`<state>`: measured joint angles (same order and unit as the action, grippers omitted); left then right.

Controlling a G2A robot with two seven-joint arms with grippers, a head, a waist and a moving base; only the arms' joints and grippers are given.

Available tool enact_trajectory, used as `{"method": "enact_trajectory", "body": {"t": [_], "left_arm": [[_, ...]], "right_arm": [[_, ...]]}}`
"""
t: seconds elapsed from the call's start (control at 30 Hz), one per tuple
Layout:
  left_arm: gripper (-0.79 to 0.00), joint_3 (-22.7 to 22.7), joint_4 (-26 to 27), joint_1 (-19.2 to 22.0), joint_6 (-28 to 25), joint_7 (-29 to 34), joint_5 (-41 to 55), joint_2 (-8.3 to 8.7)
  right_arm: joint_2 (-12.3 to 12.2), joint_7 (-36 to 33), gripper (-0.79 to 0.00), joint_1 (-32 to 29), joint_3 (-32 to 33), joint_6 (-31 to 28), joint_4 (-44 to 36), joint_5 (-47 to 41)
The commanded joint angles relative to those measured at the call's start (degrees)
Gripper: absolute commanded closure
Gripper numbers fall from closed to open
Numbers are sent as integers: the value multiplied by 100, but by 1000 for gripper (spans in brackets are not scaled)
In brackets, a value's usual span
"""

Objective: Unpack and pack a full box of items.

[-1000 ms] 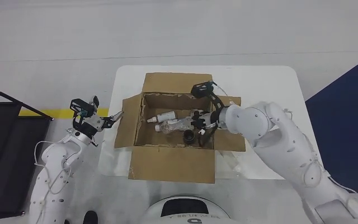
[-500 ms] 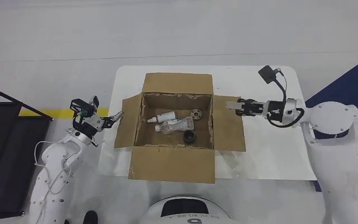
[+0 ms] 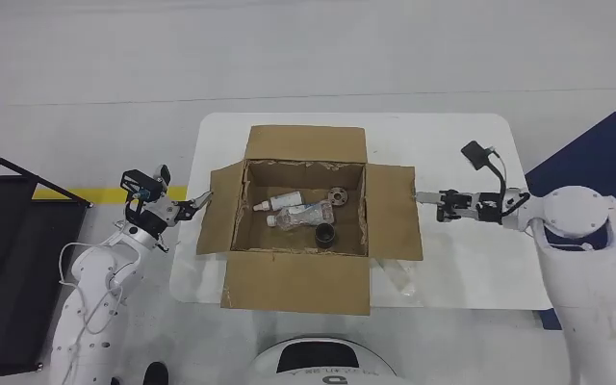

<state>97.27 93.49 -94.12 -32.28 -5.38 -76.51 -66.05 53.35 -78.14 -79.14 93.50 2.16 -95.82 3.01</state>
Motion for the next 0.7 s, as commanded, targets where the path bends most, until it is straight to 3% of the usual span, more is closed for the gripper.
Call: {"method": "enact_trajectory", "body": {"t": [0.0, 0.1, 0.23, 0.33, 0.43, 0.67], "left_arm": [[-785, 0, 0, 0, 0, 0, 0, 0], [-785, 0, 0, 0, 0, 0, 0, 0], [-785, 0, 0, 0, 0, 0, 0, 0], [-785, 0, 0, 0, 0, 0, 0, 0], [-785, 0, 0, 0, 0, 0, 0, 0], [-785, 0, 0, 0, 0, 0, 0, 0]], "right_arm": [[-6, -167, -785, 108, -222, -4, 116, 139], [11, -381, -785, 286, -545, -106, 295, -60], [56, -975, -785, 622, -725, -629, 873, -1392], [48, -986, -785, 776, -794, -855, 1211, -2220], [6, -986, -785, 865, -728, -891, 1336, -2452], [2, -846, -785, 884, -962, -890, 676, -2540]]}}
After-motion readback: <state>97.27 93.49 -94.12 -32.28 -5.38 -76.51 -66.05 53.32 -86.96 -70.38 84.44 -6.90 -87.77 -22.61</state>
